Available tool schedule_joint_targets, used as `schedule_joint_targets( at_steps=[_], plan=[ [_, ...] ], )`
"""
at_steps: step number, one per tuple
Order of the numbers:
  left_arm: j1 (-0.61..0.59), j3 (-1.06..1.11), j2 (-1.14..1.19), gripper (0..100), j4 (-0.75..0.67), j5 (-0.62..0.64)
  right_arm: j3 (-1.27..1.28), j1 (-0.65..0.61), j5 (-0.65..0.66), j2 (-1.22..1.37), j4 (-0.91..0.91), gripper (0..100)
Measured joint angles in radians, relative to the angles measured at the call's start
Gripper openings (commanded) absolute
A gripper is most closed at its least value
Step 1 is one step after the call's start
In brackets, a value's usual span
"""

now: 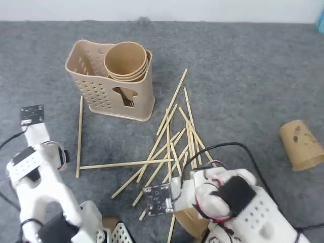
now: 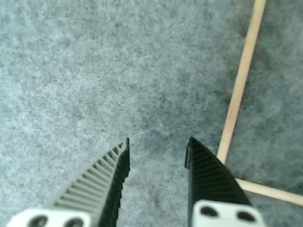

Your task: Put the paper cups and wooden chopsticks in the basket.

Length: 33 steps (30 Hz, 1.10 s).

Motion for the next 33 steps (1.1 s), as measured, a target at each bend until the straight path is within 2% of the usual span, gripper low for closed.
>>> schedule_joint_targets(
  at_steps=[7,12,18,21,28,30,33],
  plan=[
    [0.000,0.000,0.000,19,0.000,0.000,0.043,-0.048,0.098,0.121,0.000,17.0],
    [0.000,0.000,0.000,19,0.000,0.000,0.052,-0.052,0.101,0.189,-0.003,16.9],
    [0.000,0.000,0.000,19,0.000,0.000,0.106,-0.049,0.057,0.196,-0.121,16.7],
    [0.000,0.000,0.000,19,0.000,0.000,0.101,0.028,-0.003,0.196,-0.227,16.7],
    [0.000,0.000,0.000,19,0.000,0.000,0.106,0.367,-0.250,0.221,-0.491,16.8],
    [0.000,0.000,0.000,19,0.000,0.000,0.092,0.420,-0.278,0.219,-0.480,16.9],
    [0.000,0.000,0.000,19,0.000,0.000,0.009,0.420,-0.261,0.221,-0.342,16.9]
  ],
)
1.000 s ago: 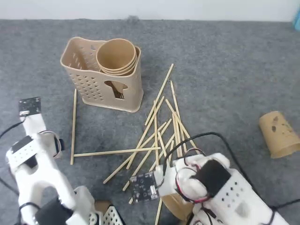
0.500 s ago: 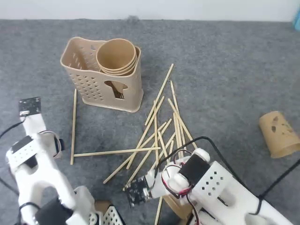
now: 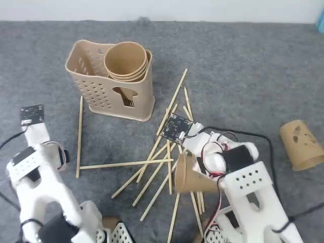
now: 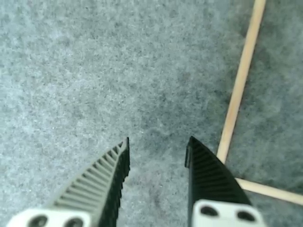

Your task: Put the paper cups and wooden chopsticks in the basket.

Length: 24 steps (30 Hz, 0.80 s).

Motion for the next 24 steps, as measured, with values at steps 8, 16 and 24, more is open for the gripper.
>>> schedule_joint_targets(
  at_steps=[8,16,24],
  plan=[
    [0.000,0.000,0.000,19,0.000,0.000,-0.155,-0.158,0.103,-0.098,0.341,17.1],
    [0.000,0.000,0.000,19,0.000,0.000,-0.155,-0.193,-0.195,-0.167,0.149,18.8],
    [0.000,0.000,0.000,19,0.000,0.000,-0.153,-0.311,-0.459,-0.167,0.133,31.1]
  ],
)
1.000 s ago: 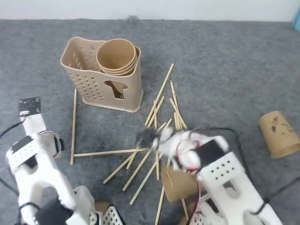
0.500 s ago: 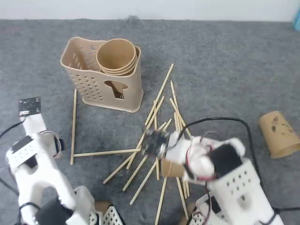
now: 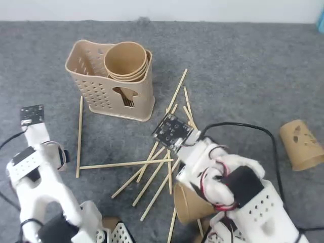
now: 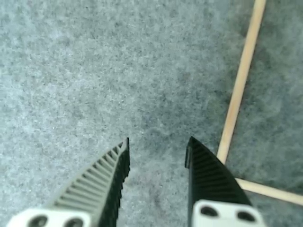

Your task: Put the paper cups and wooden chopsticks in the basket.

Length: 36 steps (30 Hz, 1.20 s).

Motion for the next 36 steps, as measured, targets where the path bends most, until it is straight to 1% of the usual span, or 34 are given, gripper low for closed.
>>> schedule_joint_targets(
  at_steps=[4,9,12,14,17,20,23,28,32,34,36],
  plan=[
    [0.000,0.000,0.000,19,0.000,0.000,0.000,-0.147,-0.081,0.049,0.031,31.0],
    [0.000,0.000,0.000,19,0.000,0.000,0.000,-0.296,-0.095,0.229,0.057,30.7],
    [0.000,0.000,0.000,19,0.000,0.000,-0.040,-0.339,-0.080,0.374,0.120,30.8],
    [0.000,0.000,0.000,19,0.000,0.000,-0.081,-0.344,-0.058,0.463,0.183,30.8],
    [0.000,0.000,0.000,19,0.000,0.000,-0.098,-0.341,-0.029,0.511,0.207,30.8],
    [0.000,0.000,0.000,19,0.000,0.000,-0.098,-0.292,-0.003,0.511,0.207,30.8],
    [0.000,0.000,0.000,19,0.000,0.000,-0.098,-0.190,0.075,0.509,0.207,30.8],
    [0.000,0.000,0.000,19,0.000,0.000,-0.098,0.002,0.169,0.509,0.207,30.8],
    [0.000,0.000,0.000,19,0.000,0.000,-0.098,0.089,0.210,0.503,0.207,30.3],
    [0.000,0.000,0.000,19,0.000,0.000,-0.098,0.135,0.224,0.503,0.207,26.4],
    [0.000,0.000,0.000,19,0.000,0.000,-0.098,0.184,0.244,0.503,0.207,19.8]
  ],
)
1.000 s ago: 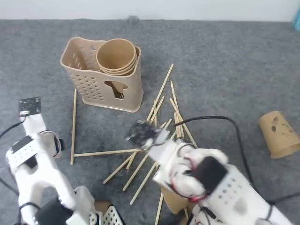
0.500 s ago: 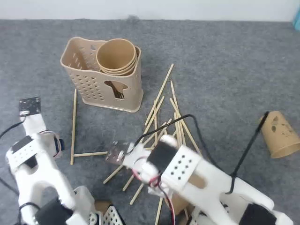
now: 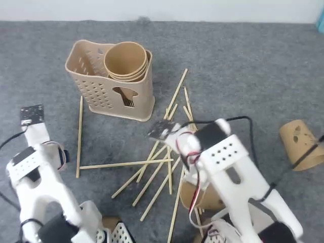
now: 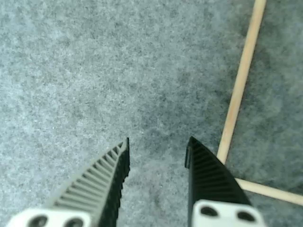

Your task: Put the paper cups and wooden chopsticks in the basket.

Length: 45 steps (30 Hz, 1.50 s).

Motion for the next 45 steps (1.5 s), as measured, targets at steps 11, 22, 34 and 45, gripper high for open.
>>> schedule_joint_targets(
  at_steps=[11,22,34,45],
  plan=[
    [0.000,0.000,0.000,19,0.000,0.000,0.072,0.373,0.255,-0.012,0.000,4.8],
    [0.000,0.000,0.000,19,0.000,0.000,0.009,0.488,0.334,-0.018,0.000,0.9],
    [0.000,0.000,0.000,19,0.000,0.000,-0.465,0.476,0.044,-0.017,0.000,0.9],
    [0.000,0.000,0.000,19,0.000,0.000,-1.272,0.175,-0.419,0.302,0.000,0.9]
  ],
)
